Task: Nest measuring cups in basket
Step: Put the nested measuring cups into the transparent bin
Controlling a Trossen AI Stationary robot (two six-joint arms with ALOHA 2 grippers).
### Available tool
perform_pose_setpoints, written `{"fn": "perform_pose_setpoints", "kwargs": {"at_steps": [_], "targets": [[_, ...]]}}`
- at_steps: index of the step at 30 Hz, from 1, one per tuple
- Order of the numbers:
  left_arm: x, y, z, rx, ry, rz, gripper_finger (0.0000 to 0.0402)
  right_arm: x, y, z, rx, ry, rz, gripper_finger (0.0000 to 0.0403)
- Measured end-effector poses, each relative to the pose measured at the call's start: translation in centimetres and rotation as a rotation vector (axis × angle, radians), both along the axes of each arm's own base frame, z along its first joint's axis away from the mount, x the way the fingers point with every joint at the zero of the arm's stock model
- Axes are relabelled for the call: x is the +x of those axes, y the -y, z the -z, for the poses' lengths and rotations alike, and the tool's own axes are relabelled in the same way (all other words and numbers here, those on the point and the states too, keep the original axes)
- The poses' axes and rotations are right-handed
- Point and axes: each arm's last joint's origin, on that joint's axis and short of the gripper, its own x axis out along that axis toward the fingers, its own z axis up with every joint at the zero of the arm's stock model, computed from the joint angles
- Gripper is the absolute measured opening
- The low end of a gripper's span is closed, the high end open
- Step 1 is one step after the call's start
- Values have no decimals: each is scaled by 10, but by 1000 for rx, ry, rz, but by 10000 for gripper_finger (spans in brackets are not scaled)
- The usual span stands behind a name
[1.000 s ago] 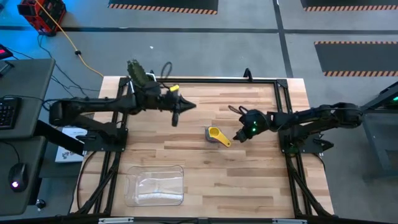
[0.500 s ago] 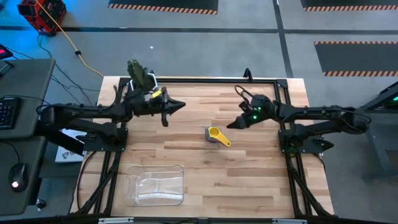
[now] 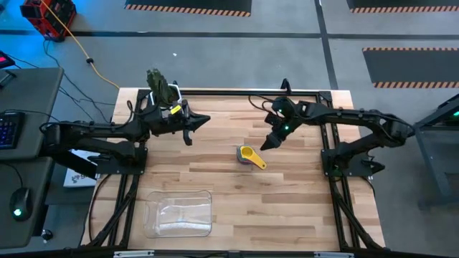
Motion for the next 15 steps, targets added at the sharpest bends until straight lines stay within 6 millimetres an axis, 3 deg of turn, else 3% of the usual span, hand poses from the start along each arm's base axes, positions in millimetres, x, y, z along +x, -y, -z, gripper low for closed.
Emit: {"fn": "perform_pose_setpoints", "kwargs": {"at_steps": [15], "targets": [[0, 0, 6, -42, -50, -8, 0, -7, 4, 2, -98, -60, 20, 378]]}}
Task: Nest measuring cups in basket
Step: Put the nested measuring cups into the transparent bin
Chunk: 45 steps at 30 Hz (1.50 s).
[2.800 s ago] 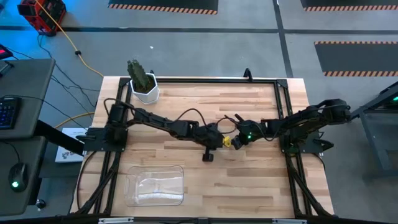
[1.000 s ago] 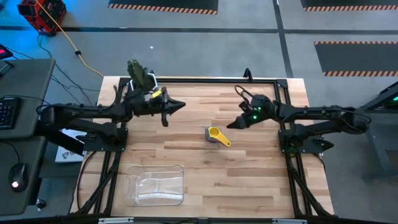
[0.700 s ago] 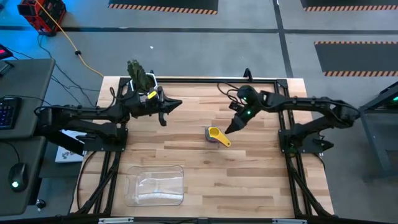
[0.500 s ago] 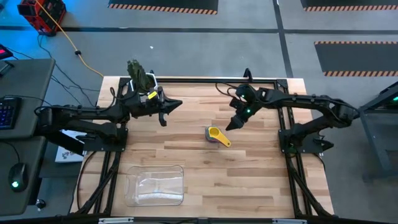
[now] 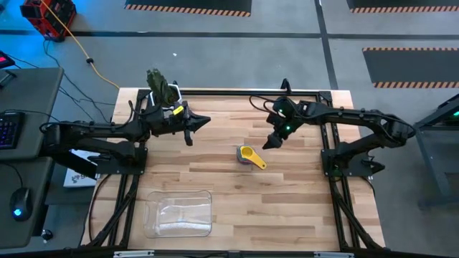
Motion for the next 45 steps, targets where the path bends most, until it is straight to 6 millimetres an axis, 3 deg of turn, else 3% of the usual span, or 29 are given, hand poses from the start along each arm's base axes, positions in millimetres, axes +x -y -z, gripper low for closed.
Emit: {"fn": "perform_pose_setpoints", "kwargs": {"at_steps": [5, 9, 16, 19, 29, 37, 45], "targets": [[0, 0, 0, 6, -4, -1, 0, 0, 2, 1, -4, -43, 96, 378], [0, -1, 0, 7, -5, -6, 0, -1, -1, 7, 58, -69, 31, 378], [-1, -5, 1, -2, -7, -25, 0, -2, -5, 52, 189, -66, -88, 378], [-1, -5, 1, -3, -6, -25, 0, 0, -5, 63, 193, -21, -73, 378], [-1, -5, 0, -2, -4, -25, 0, 2, -15, 76, 124, 58, -81, 378], [-1, -5, 0, -2, -4, -37, 0, 4, -25, 84, 156, 76, -97, 378], [-1, -5, 0, -1, -1, -43, 0, 18, -33, 97, 213, 99, -134, 378]]}}
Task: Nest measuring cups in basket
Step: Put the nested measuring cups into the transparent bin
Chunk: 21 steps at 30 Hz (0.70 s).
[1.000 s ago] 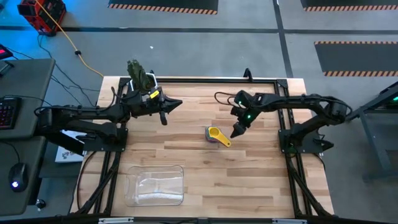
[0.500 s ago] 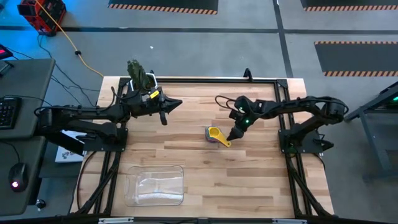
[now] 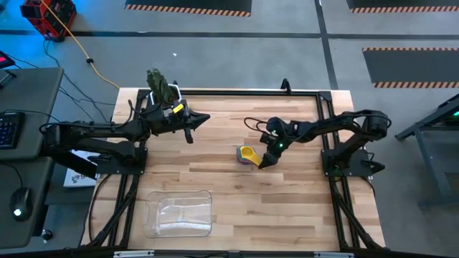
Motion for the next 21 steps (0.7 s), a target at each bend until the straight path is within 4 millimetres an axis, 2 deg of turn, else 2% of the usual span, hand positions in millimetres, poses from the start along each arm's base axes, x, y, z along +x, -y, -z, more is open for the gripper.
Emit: {"fn": "perform_pose_setpoints", "kwargs": {"at_steps": [8, 14, 21], "targets": [[0, 0, 0, 9, -3, -2, 0, 4, -2, 11, 75, 10, -58, 371], [0, 0, 0, 7, -3, -1, 0, 7, -1, 10, 85, 33, -61, 341], [0, 0, 0, -19, 4, 0, 0, 11, -6, 6, 182, 36, -71, 312]]}}
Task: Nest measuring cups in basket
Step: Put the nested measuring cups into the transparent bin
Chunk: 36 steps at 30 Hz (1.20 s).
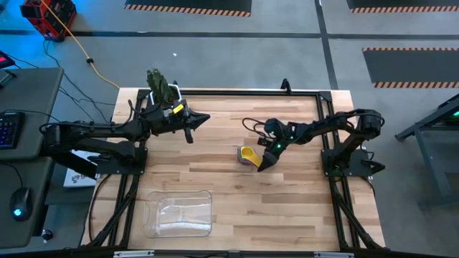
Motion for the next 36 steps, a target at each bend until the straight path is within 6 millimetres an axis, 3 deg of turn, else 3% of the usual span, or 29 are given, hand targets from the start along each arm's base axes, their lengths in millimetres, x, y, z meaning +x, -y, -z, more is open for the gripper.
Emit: {"fn": "perform_pose_setpoints", "kwargs": {"at_steps": [19, 36], "targets": [[0, 0, 0, 8, -1, -8, 0, 2, -7, 1, -57, -12, 21, 309], [0, 0, 0, 11, -2, -7, 0, 7, -26, 3, -108, -55, 39, 306]]}}
